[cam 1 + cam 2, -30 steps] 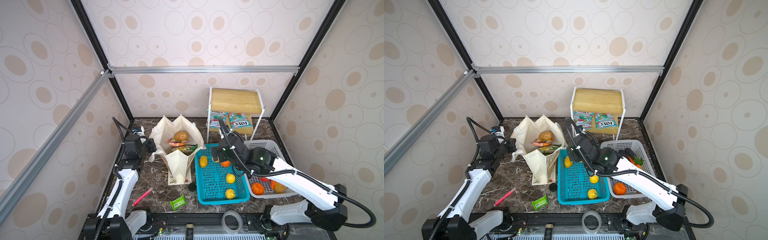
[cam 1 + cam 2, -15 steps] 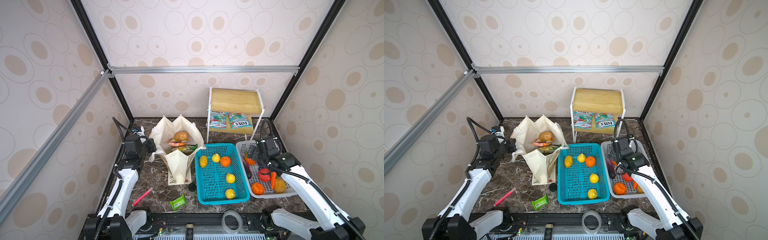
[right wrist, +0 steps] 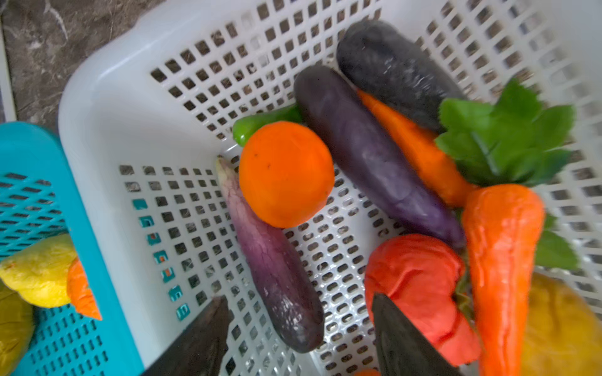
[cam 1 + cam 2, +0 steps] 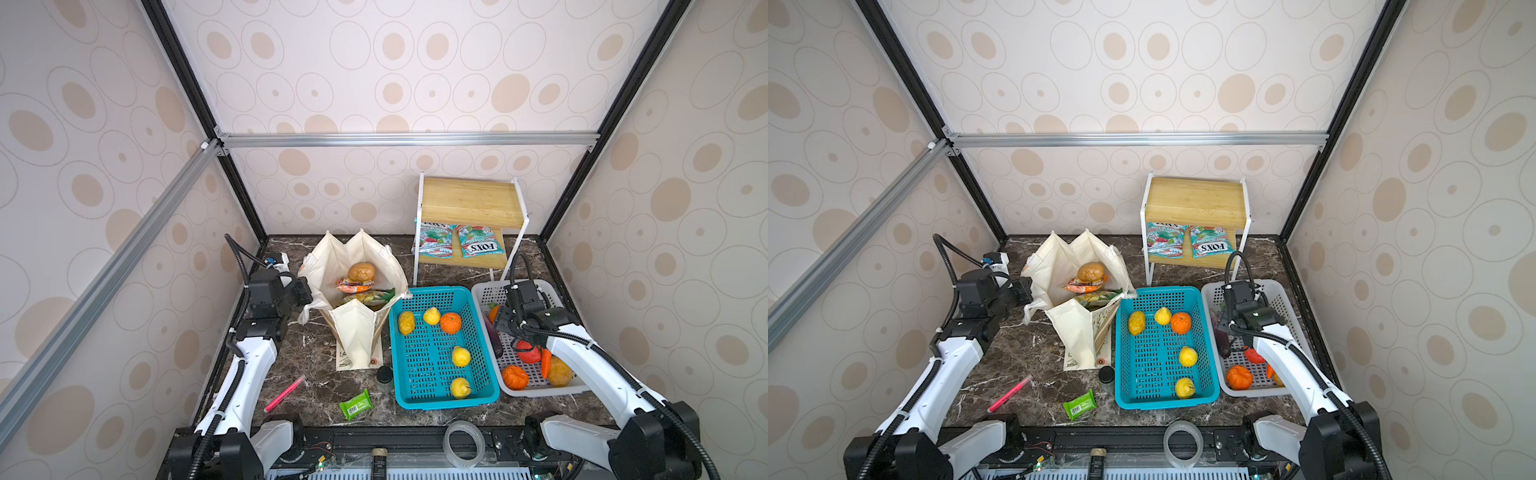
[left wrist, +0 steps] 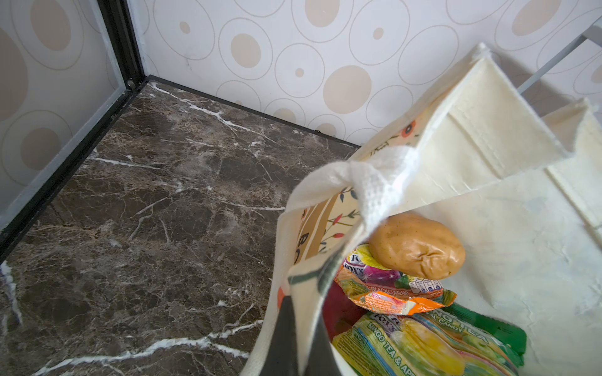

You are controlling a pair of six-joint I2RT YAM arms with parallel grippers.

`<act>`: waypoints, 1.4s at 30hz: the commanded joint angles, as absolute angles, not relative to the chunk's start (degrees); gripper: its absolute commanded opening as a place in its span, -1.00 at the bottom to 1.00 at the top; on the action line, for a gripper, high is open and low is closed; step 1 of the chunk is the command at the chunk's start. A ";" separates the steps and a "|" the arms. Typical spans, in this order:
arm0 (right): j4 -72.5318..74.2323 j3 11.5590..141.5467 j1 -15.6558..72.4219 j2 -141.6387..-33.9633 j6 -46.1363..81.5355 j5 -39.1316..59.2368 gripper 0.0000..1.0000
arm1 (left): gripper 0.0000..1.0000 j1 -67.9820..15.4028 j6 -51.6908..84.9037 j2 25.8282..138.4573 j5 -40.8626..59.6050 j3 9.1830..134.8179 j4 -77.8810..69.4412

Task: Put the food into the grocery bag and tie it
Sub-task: 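Move the right gripper back over the white vegetable basket, then lower the right gripper and grasp the light purple eggplant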

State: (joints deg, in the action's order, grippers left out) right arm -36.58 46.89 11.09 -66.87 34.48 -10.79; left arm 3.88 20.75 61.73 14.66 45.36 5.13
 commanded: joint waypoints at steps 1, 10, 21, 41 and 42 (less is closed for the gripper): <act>-32.40 43.56 7.75 -67.36 34.70 1.14 0.44 | -1.00 4.21 20.00 62.23 14.68 47.70 5.04; -25.71 38.30 -1.62 -70.53 36.02 17.89 0.41 | -1.00 4.22 19.96 62.31 14.77 47.64 5.08; -22.40 36.10 -1.66 -71.93 36.12 15.57 0.43 | -1.00 4.19 19.95 62.31 14.69 47.73 5.01; -18.55 35.35 -1.61 -77.74 36.72 9.75 0.27 | -1.00 4.14 19.69 62.44 13.95 47.88 5.36; -18.25 35.29 -1.61 -77.91 37.04 9.58 0.26 | -1.00 4.22 19.82 62.40 13.99 47.82 5.30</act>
State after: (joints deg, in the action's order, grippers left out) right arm -18.35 36.21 -1.41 -76.69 35.83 11.88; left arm 3.88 20.75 62.04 14.15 45.41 5.17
